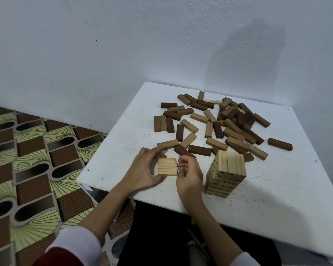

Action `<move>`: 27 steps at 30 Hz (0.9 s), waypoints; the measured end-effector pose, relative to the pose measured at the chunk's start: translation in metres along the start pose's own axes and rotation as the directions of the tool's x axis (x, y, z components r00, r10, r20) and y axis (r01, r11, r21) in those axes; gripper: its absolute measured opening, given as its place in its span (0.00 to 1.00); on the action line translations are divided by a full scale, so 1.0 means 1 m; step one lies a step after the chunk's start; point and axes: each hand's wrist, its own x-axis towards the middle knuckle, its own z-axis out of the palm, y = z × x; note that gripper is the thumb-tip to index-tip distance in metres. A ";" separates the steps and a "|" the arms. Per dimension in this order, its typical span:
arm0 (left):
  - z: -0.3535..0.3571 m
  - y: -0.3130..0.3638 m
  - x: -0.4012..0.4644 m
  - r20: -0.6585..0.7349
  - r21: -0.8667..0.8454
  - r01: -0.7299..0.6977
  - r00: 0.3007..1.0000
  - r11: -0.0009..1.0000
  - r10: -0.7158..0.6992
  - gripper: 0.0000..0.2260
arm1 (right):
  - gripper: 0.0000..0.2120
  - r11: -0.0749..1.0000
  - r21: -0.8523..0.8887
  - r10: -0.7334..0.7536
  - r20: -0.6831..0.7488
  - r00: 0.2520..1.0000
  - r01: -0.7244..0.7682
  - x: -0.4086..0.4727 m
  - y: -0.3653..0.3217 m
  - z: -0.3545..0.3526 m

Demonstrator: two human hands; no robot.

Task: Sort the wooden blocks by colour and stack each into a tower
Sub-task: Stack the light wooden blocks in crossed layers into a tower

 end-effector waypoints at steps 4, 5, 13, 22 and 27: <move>0.001 0.000 0.000 -0.002 0.015 -0.004 1.000 1.000 0.004 0.36 | 0.17 1.000 -0.009 0.001 0.004 1.000 -0.001 0.001 0.000 0.000; 0.001 0.000 0.000 -0.002 0.017 -0.005 1.000 1.000 0.005 0.36 | 0.17 1.000 -0.008 -0.001 0.002 1.000 0.001 0.001 0.000 0.000; 0.000 0.000 0.000 0.013 0.007 -0.004 1.000 1.000 0.004 0.35 | 0.17 1.000 0.000 -0.011 -0.010 1.000 0.011 0.001 0.000 0.000; 0.002 -0.002 0.000 0.009 -0.002 0.005 1.000 1.000 -0.005 0.36 | 0.16 0.998 0.056 0.000 -0.057 0.998 0.003 -0.002 -0.003 -0.005; 0.002 0.000 0.000 0.000 -0.006 -0.006 1.000 1.000 0.006 0.36 | 0.15 0.996 0.082 -0.035 -0.075 0.997 0.041 -0.004 -0.003 -0.005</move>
